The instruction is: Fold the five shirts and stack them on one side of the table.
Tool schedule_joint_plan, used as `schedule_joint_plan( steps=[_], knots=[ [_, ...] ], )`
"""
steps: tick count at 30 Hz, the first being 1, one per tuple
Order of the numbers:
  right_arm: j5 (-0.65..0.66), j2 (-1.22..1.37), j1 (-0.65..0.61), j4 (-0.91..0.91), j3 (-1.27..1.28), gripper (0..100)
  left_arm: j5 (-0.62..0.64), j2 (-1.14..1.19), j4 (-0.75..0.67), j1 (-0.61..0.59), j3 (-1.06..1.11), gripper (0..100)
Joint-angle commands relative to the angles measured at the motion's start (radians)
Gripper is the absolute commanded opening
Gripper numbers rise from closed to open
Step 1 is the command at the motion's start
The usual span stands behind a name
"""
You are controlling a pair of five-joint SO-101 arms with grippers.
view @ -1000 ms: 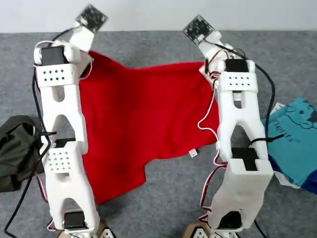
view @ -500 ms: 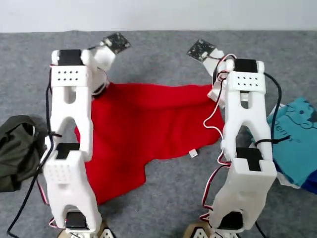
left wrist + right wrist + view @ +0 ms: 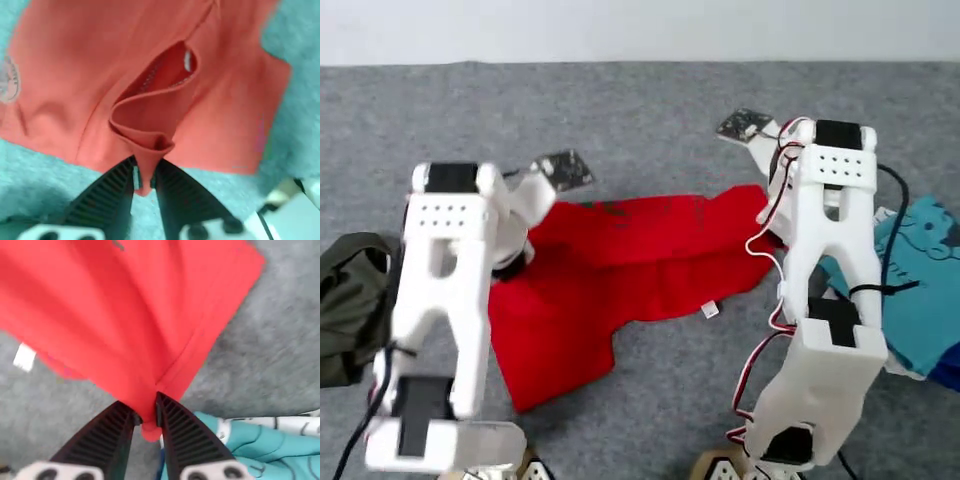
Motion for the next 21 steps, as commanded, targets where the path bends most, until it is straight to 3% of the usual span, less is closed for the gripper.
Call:
schedule_joint_plan(
  steps=[1, 8, 17, 21],
  knots=[
    [0.017, -0.064, 0.013, 0.048, -0.055, 1.0, -0.051, -0.157, 0.031, 0.006, 0.133, 1],
    [0.028, -0.064, -0.001, 0.015, 0.038, 1.0, -0.107, -0.279, 0.031, 0.0, 0.348, 2],
    [0.04, -0.071, -0.004, -0.007, 0.055, 1.8, -0.137, -0.354, 0.031, -0.003, 0.381, 11],
    [0.034, -0.094, 0.001, 0.01, 0.054, 15.1, -0.132, -0.413, 0.031, -0.003, 0.375, 15]
  ],
)
